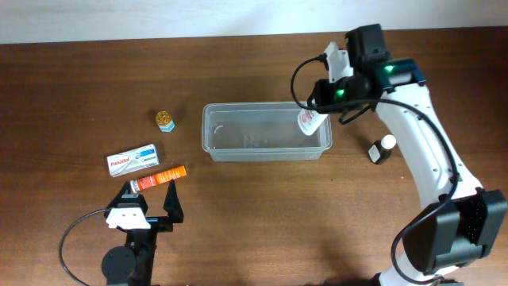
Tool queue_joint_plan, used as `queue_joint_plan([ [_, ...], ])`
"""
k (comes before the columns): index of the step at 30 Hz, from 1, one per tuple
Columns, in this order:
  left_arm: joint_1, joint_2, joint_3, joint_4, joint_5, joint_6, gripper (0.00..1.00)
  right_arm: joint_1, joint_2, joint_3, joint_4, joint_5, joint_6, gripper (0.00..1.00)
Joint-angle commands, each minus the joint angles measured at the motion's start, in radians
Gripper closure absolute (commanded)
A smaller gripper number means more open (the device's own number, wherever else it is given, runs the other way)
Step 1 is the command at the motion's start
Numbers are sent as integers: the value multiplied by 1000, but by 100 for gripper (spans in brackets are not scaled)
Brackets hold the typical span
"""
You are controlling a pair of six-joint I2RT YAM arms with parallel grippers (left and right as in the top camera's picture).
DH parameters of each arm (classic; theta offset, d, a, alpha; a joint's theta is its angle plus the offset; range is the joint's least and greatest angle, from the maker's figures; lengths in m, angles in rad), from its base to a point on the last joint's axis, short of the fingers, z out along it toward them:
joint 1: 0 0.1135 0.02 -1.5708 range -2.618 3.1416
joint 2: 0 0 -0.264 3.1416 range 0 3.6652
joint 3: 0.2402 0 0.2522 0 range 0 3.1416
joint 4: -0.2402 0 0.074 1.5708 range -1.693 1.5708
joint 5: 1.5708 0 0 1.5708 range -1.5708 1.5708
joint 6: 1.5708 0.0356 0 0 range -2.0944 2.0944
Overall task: Pack container
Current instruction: 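Lift the white pump bottle and carry it over the container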
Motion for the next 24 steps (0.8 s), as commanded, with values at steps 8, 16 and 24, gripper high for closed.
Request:
queue_joint_plan([
  [8, 5, -5, -5, -2, 4, 16, 1, 113, -19, -162, 168, 315, 123, 80],
  [16, 5, -5, -5, -2, 4, 16, 1, 191, -2, -199, 239, 495, 225, 80],
  [24, 5, -5, -5, -2, 4, 16, 1, 194, 43, -199, 251, 530, 265, 80],
])
